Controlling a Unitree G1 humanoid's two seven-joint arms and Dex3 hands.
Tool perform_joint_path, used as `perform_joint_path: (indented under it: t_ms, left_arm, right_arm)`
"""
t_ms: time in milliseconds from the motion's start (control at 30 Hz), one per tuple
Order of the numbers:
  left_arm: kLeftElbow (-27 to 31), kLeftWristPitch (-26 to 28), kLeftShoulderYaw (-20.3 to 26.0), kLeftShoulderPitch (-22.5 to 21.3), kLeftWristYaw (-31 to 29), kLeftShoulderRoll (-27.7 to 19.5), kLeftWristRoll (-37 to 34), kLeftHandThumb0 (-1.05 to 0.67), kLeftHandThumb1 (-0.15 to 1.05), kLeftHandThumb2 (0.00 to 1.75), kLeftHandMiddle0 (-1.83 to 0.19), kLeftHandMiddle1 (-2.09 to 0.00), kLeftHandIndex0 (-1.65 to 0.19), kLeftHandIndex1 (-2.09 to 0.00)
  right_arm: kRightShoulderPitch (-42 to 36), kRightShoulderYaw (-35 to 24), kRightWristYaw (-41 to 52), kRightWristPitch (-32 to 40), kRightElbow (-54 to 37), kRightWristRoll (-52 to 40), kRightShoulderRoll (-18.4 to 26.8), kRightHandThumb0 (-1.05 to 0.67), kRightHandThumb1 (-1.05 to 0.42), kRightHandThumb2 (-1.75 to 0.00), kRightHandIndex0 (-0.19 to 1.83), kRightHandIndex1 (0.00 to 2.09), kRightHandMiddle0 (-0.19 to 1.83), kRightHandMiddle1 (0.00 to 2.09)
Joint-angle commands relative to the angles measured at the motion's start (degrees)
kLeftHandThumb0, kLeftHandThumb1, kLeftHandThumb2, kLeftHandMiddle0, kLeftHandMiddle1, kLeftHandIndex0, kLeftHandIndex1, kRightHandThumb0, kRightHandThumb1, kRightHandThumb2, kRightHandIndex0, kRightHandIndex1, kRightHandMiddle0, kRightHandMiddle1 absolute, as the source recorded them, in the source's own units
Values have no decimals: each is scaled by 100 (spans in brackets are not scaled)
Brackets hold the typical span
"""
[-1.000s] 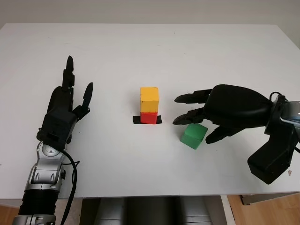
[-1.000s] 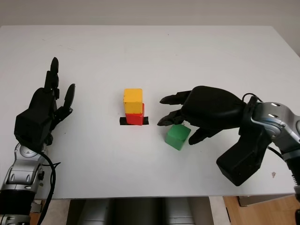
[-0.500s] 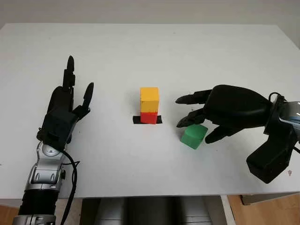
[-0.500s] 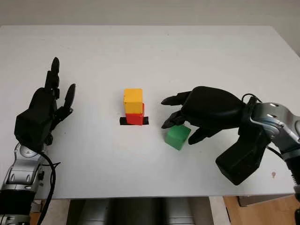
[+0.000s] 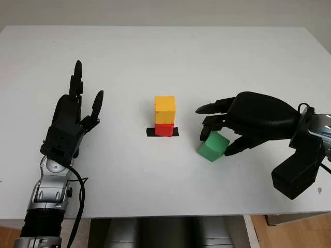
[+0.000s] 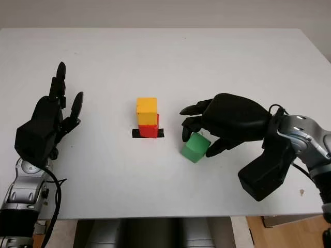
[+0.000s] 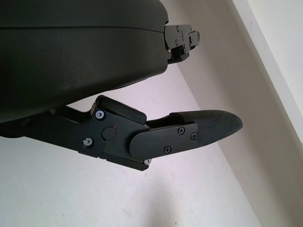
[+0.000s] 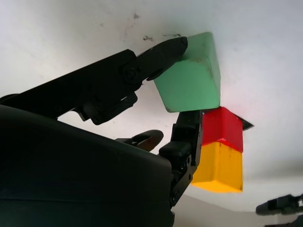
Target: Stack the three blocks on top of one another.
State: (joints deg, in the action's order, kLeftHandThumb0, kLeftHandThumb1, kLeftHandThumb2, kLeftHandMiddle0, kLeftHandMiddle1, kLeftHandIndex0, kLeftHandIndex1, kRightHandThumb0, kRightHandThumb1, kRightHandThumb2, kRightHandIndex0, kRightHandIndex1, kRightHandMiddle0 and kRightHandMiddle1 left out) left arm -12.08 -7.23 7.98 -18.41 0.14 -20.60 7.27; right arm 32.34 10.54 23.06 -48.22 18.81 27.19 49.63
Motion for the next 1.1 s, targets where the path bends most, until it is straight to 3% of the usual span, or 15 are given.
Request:
perform_joint_path:
  t_ms: [0,300,533,933,1067]
  left_arm:
    - [26,-25,23,60,9,20,-29,-74,105,59,19,-4,11,-7]
    - [94,79,15,90,-5,13,-22,-74,105,60,19,-3,14,-5]
    - [110,121,18,108,-9,6,-17,-75,105,60,19,-2,16,-4]
    - [156,144,26,161,-38,13,-90,-74,105,60,19,-2,17,-5]
    - [168,143,26,165,-44,25,-109,-75,105,59,19,0,18,-4]
  right_arm:
    - [7,-69,157,275,16,-316,-81,-36,-92,-5,48,5,49,124]
    - [-21,-457,960,2184,-223,-1774,-452,-40,-93,-5,44,3,42,139]
    - [182,-831,1244,3766,-602,-2451,-689,-39,-93,-5,44,3,42,136]
    - [525,-1346,1013,6195,-1257,-3434,-1409,-38,-93,-5,37,0,34,156]
    - [662,-1488,787,7235,-1621,-3808,-1671,-37,-97,-6,29,0,22,170]
